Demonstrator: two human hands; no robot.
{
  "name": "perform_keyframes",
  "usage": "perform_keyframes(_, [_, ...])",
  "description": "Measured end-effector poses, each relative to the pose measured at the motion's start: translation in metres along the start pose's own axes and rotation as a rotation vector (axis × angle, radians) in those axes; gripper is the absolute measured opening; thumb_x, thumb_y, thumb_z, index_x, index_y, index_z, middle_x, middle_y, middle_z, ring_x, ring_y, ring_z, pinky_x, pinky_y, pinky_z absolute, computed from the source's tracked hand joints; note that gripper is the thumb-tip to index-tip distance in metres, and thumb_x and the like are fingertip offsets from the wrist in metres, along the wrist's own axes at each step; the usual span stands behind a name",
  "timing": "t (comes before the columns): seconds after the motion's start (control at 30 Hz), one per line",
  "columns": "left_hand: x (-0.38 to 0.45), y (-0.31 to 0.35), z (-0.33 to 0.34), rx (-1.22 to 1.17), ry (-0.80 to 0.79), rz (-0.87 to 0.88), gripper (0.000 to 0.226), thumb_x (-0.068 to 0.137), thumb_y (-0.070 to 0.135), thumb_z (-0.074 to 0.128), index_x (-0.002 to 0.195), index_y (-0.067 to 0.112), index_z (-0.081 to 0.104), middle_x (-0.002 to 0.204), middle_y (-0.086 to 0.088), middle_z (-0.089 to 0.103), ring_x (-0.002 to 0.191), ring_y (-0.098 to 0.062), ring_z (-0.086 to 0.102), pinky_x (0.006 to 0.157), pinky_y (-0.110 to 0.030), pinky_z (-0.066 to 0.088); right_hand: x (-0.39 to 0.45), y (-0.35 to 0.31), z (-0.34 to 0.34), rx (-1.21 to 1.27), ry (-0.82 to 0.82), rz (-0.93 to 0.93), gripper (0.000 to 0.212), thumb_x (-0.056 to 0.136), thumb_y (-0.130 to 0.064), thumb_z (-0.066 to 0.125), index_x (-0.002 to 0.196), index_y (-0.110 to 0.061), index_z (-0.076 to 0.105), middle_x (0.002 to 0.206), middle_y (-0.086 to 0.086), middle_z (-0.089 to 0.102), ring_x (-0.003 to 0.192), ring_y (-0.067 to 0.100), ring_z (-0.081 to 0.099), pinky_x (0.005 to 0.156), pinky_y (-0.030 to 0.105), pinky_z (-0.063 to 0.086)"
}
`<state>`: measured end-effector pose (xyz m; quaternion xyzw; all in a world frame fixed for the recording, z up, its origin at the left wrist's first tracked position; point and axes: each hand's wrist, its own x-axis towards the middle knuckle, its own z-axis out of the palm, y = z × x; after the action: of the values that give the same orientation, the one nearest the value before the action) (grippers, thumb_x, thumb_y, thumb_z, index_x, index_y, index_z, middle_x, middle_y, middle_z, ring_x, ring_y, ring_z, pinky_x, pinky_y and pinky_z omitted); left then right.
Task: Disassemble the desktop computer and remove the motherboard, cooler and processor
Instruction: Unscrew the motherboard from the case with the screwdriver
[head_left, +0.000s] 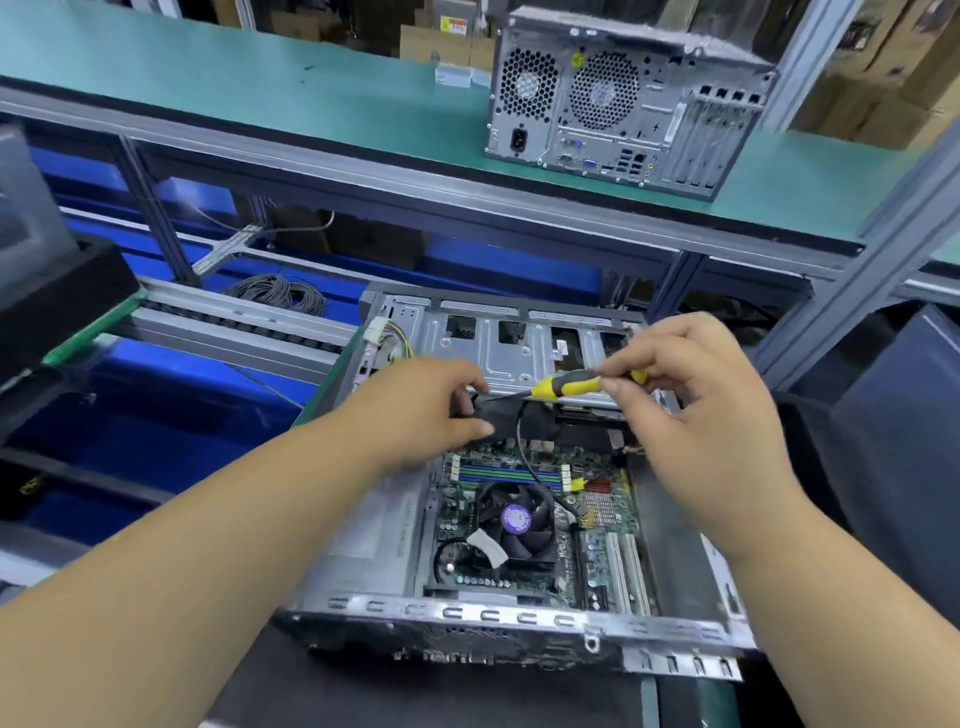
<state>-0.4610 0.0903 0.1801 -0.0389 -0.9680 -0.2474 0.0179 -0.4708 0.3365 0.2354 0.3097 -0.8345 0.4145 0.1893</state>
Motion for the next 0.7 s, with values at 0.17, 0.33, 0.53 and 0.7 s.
perform_keyframes(0.17, [0.005, 0.043, 0.02, -0.082, 0.056, -0.095, 0.015, 0.082, 0.036, 0.075, 0.071, 0.036, 0.065, 0.069, 0.016, 0.065, 0.071, -0.004, 0.062, 0.075, -0.03, 0.054, -0.021, 0.019, -0.036, 0.066, 0.009, 0.06, 0.013, 0.086, -0.013, 0.071, 0.088, -0.026, 0.069, 0.096, -0.015, 0.05, 0.093, 0.008, 0.055, 0.078, 0.014, 0.043])
perform_keyframes(0.33, [0.005, 0.089, 0.044, -0.161, 0.053, -0.145, 0.021, 0.085, 0.036, 0.071, 0.065, 0.03, 0.071, 0.061, 0.013, 0.067, 0.06, -0.004, 0.061, 0.059, -0.023, 0.049, -0.041, 0.042, -0.075, 0.031, 0.086, 0.081, 0.014, 0.087, -0.009, 0.069, 0.088, -0.022, 0.066, 0.093, -0.011, 0.047, 0.083, 0.002, 0.051, 0.069, 0.009, 0.04])
perform_keyframes(0.53, [0.004, 0.17, 0.084, -0.218, 0.018, -0.033, 0.012, 0.087, 0.038, 0.069, 0.086, 0.029, 0.077, 0.079, 0.018, 0.067, 0.077, -0.001, 0.06, 0.07, -0.017, 0.046, -0.064, 0.073, -0.123, -0.011, 0.219, 0.259, 0.012, 0.093, -0.015, 0.058, 0.102, -0.022, 0.062, 0.101, -0.01, 0.042, 0.086, 0.005, 0.056, 0.081, 0.03, 0.05])
perform_keyframes(0.7, [0.004, 0.234, 0.123, -0.111, -0.135, 0.167, 0.012, 0.089, 0.028, 0.067, 0.097, 0.032, 0.075, 0.082, 0.021, 0.056, 0.08, 0.0, 0.057, 0.078, -0.019, 0.045, -0.087, 0.091, -0.156, 0.021, 0.269, 0.4, 0.01, 0.091, -0.015, 0.061, 0.098, -0.022, 0.063, 0.106, -0.004, 0.044, 0.085, -0.002, 0.051, 0.073, 0.004, 0.037])
